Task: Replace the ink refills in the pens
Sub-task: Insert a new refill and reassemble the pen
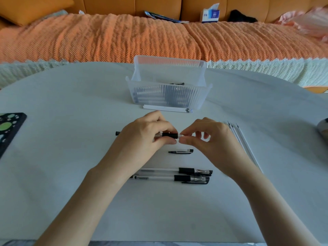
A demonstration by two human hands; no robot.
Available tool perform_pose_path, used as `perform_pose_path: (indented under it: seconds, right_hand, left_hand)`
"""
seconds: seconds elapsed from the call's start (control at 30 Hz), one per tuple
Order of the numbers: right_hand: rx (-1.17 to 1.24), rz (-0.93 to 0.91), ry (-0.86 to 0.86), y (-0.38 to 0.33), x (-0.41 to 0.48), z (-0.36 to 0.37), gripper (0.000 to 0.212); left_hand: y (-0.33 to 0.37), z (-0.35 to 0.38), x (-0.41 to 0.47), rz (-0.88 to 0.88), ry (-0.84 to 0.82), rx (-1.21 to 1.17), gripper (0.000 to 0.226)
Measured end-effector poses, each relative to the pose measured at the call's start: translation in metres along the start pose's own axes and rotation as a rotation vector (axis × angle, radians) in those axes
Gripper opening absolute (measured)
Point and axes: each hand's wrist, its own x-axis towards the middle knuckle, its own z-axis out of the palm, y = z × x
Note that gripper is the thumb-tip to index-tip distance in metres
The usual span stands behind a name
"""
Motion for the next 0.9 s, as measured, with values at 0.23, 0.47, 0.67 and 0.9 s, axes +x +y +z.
perform_pose_path:
  seconds: [0.23,0.47,0.67,0.9]
  right_hand:
    - [0.016,-0.029,0.029,0.0,0.0,-0.0033,0.005]
    - [0.05,-0.012,0.043,0.0018,0.0014,-0.0027,0.011]
    - [0.036,-0.017,0.037,0.0012,0.0016,-0.003,0.01]
    - [0.03,-0.024,0.033,0.0023,0.0018,-0.0023,0.01]
  left_hand:
    - [0.0017,-0.001,-0.0023,-0.05,-0.026,-0.011,0.029]
    - [0.0018,-0.0019,-0.0016,-0.051,0.0,0.018,0.026]
    - [0.0046,-0.005,-0.0022,-0.106,-0.045,-0.041,0.021]
    - [0.0004,-0.0055,-0.0023,-0.095,-0.039,0.023,0.017]
